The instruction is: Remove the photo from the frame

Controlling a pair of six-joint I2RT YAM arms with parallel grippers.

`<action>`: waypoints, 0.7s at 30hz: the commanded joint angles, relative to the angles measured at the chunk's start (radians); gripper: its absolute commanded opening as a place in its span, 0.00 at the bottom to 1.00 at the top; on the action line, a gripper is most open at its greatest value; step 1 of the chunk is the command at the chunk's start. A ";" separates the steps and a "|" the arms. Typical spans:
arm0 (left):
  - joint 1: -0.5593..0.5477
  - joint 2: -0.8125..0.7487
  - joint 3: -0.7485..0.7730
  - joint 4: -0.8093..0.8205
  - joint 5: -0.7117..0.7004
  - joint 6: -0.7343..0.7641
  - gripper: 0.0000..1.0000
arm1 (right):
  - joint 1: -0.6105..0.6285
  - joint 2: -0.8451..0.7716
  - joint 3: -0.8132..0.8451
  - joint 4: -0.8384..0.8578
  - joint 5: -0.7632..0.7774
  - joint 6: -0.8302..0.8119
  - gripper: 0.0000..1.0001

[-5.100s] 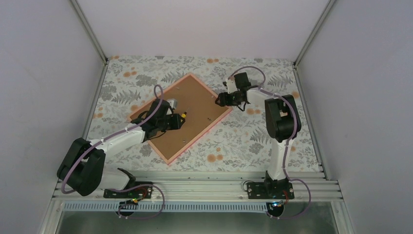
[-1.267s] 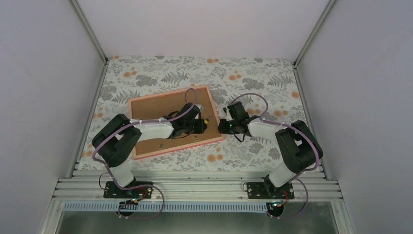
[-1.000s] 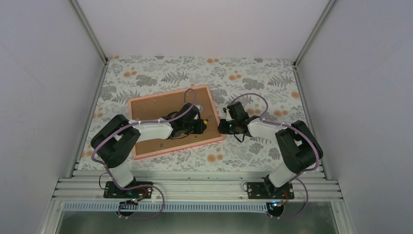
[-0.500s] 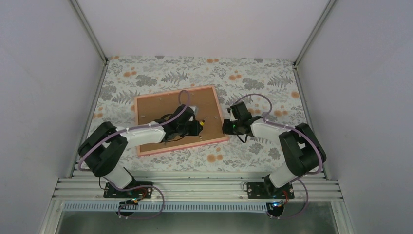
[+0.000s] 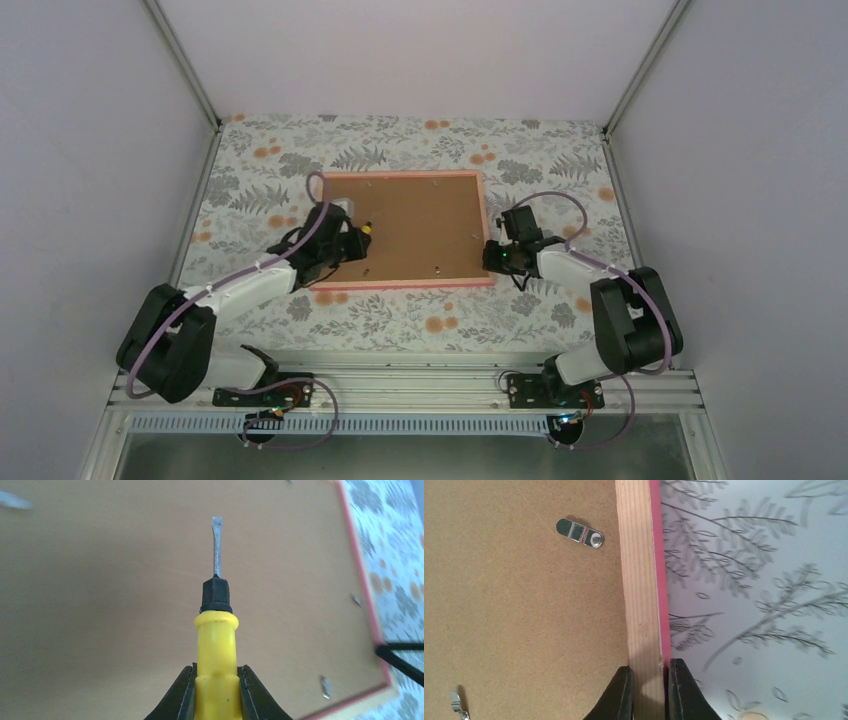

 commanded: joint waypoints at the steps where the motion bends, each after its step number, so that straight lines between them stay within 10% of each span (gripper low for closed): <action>1: 0.118 -0.072 -0.029 -0.031 -0.022 0.045 0.02 | -0.051 -0.068 -0.023 -0.008 0.029 -0.015 0.08; 21: 0.537 0.043 -0.087 0.039 -0.158 0.136 0.02 | -0.124 -0.092 -0.077 0.034 -0.038 -0.059 0.11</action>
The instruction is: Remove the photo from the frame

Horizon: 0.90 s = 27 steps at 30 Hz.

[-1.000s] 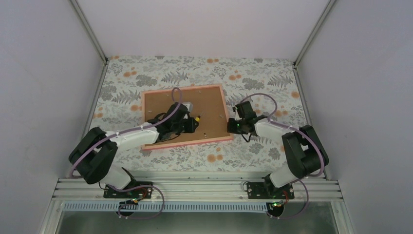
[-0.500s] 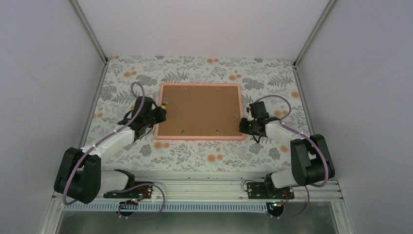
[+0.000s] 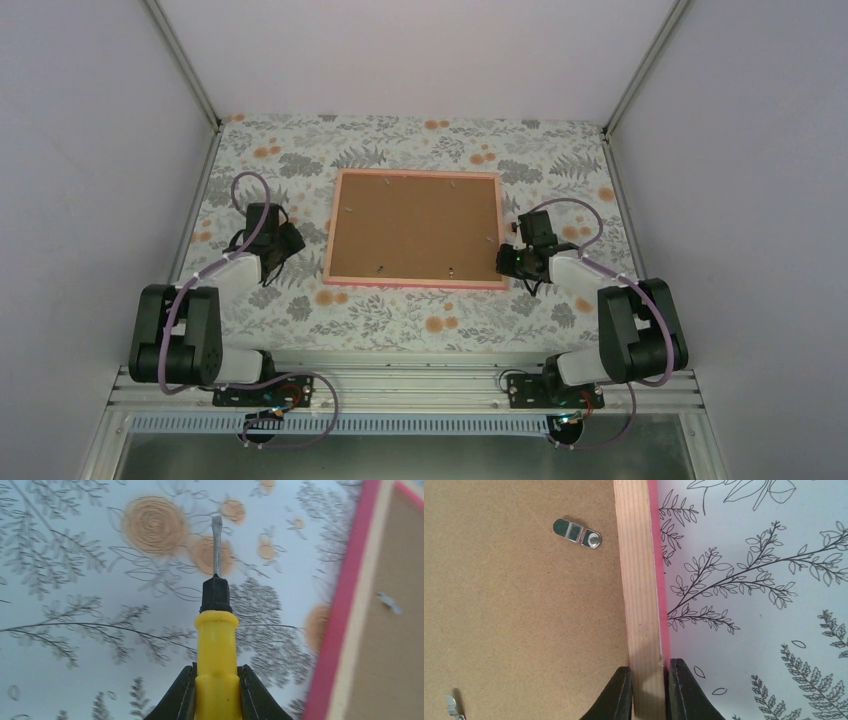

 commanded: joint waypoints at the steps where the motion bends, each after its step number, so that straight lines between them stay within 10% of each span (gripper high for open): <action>1: 0.034 0.044 0.024 0.033 -0.116 0.052 0.02 | -0.012 -0.026 -0.010 0.054 -0.032 -0.016 0.11; 14: 0.098 0.278 0.162 0.064 -0.085 0.137 0.04 | -0.011 -0.032 -0.016 0.068 -0.047 -0.021 0.14; 27: 0.099 0.311 0.196 -0.028 -0.085 0.120 0.35 | -0.011 -0.040 -0.010 0.060 -0.049 -0.016 0.16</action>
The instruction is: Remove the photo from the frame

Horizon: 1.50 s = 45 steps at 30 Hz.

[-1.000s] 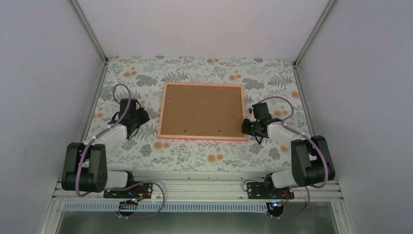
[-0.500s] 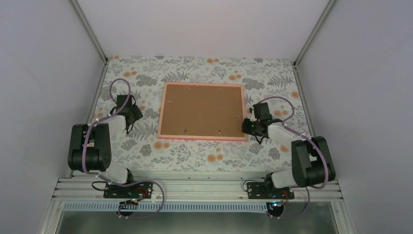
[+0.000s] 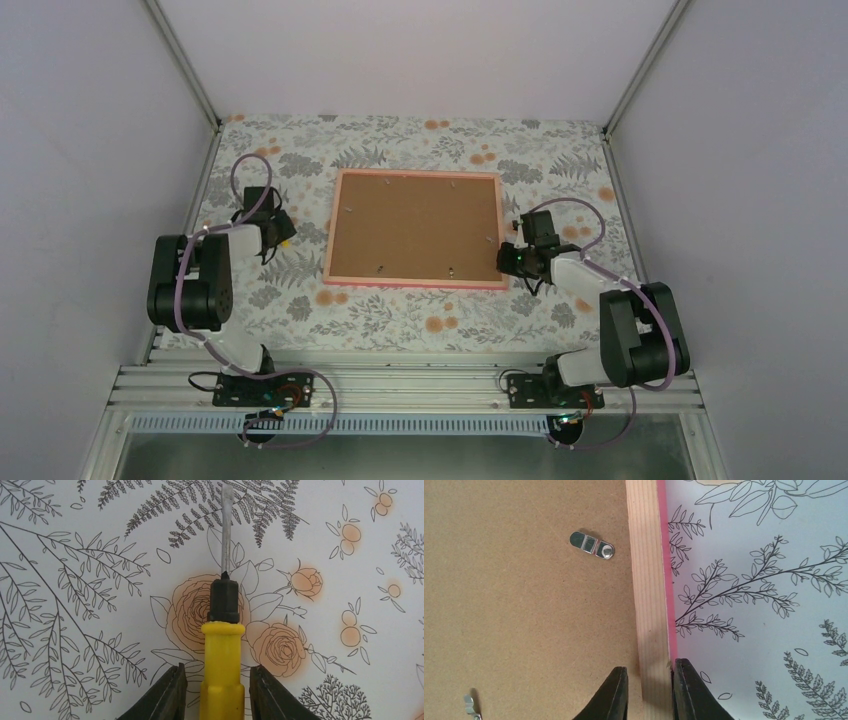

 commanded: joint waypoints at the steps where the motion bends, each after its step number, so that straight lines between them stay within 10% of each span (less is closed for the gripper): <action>1: 0.004 -0.008 0.011 -0.068 0.001 0.003 0.37 | -0.006 -0.021 0.001 0.031 -0.028 -0.013 0.16; 20: -0.136 -0.279 -0.064 -0.220 0.135 -0.026 0.67 | 0.010 -0.084 0.027 -0.026 -0.027 -0.015 0.47; 32: -0.264 -0.315 -0.145 -0.204 0.290 -0.016 0.65 | 0.255 -0.099 0.058 0.011 -0.016 -0.038 0.73; 45: -0.287 -0.261 -0.186 -0.142 0.280 -0.020 0.48 | 0.488 -0.015 0.135 0.030 0.082 -0.137 0.78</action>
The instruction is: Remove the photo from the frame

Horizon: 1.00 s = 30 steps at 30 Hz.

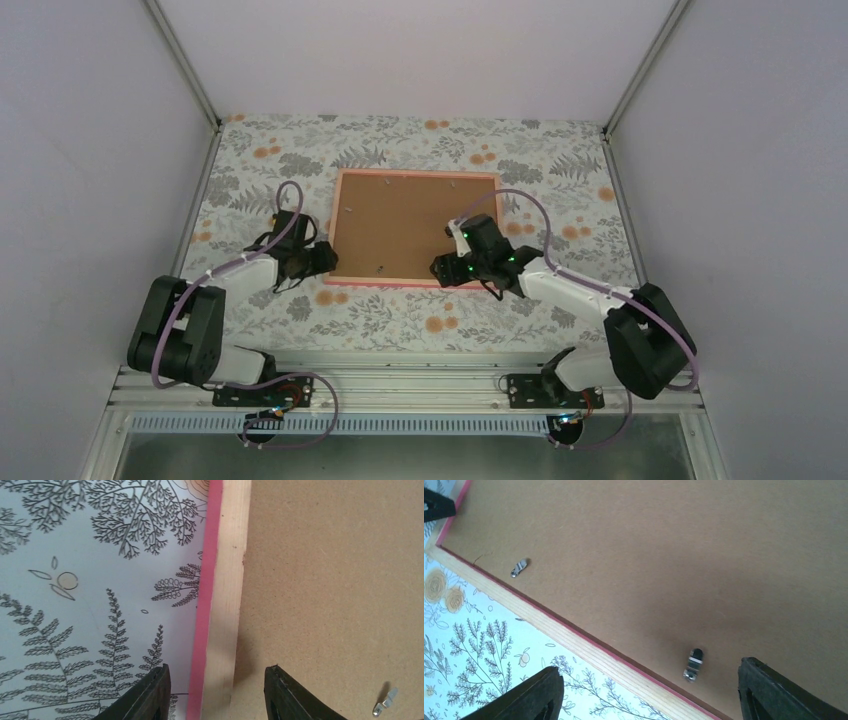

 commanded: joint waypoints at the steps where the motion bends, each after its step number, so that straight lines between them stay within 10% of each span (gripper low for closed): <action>1: -0.015 0.029 -0.009 0.045 0.014 -0.003 0.46 | 0.068 0.043 0.047 0.021 0.075 -0.066 0.78; 19: -0.078 -0.004 0.024 0.003 -0.038 -0.007 0.07 | 0.366 0.206 0.158 -0.015 0.345 -0.262 0.81; 30: -0.102 -0.108 0.085 -0.113 -0.071 0.005 0.04 | 0.534 0.283 0.136 0.000 0.632 -0.314 0.84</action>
